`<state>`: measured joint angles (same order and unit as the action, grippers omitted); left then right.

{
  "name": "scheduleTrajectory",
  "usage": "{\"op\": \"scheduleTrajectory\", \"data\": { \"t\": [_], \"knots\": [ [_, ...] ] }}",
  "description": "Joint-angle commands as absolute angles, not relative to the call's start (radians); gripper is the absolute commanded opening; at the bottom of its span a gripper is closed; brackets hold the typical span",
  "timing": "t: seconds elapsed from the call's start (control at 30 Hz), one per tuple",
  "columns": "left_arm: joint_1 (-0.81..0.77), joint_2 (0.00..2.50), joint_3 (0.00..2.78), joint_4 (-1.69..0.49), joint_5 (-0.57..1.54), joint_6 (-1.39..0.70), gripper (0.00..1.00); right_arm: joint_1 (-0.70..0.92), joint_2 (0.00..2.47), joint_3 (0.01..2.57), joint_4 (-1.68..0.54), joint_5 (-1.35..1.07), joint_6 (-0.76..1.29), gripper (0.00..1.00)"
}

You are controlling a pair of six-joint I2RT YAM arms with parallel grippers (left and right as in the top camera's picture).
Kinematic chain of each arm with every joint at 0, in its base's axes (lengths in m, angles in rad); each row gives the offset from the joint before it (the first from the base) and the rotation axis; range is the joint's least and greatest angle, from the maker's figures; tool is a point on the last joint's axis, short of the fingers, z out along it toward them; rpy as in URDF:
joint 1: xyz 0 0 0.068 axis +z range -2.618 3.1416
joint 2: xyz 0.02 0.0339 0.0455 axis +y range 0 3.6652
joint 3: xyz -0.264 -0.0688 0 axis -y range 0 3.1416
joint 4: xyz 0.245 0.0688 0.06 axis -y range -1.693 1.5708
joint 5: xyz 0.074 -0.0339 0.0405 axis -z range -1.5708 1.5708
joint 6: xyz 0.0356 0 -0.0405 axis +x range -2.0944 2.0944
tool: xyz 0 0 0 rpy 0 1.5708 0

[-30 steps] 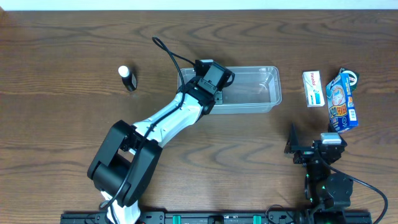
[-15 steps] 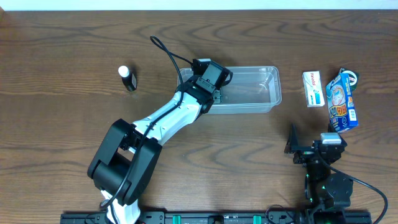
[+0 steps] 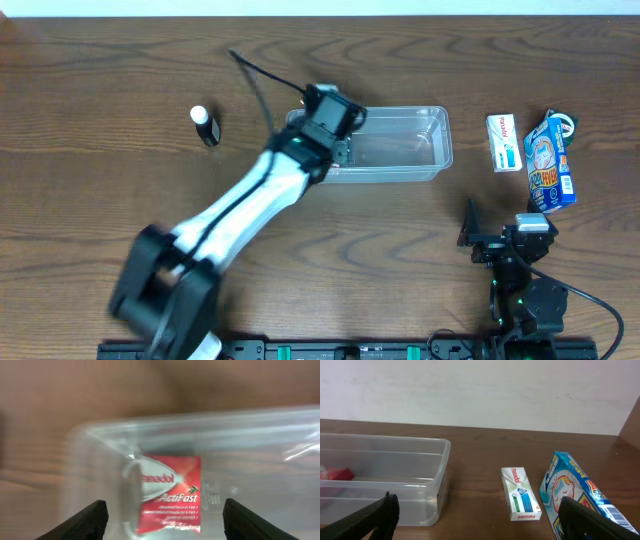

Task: Pack container
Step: 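Open the left gripper and lift away from the container, then lower the left gripper onto the dark bottle and grasp it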

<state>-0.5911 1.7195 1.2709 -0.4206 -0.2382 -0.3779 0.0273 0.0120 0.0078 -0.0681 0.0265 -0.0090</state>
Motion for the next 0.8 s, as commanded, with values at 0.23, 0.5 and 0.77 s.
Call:
{"op": "scheduleTrajectory", "data": {
  "t": [0.23, 0.5, 0.77],
  "knots": [
    [-0.276, 1.456, 1.315, -0.529, -0.300, -0.266, 0.83, 0.020, 0.007, 0.006, -0.072, 0.033, -0.016, 0.99],
    [-0.097, 1.542, 1.313, -0.526, -0.182, -0.063, 0.98, 0.020, 0.007, 0.006, -0.072, 0.033, -0.016, 0.99],
    [-0.022, 1.676, 1.313, -0.473, -0.077, 0.028, 0.98, 0.020, 0.007, 0.006, -0.072, 0.033, -0.016, 0.99]
  ]
}}
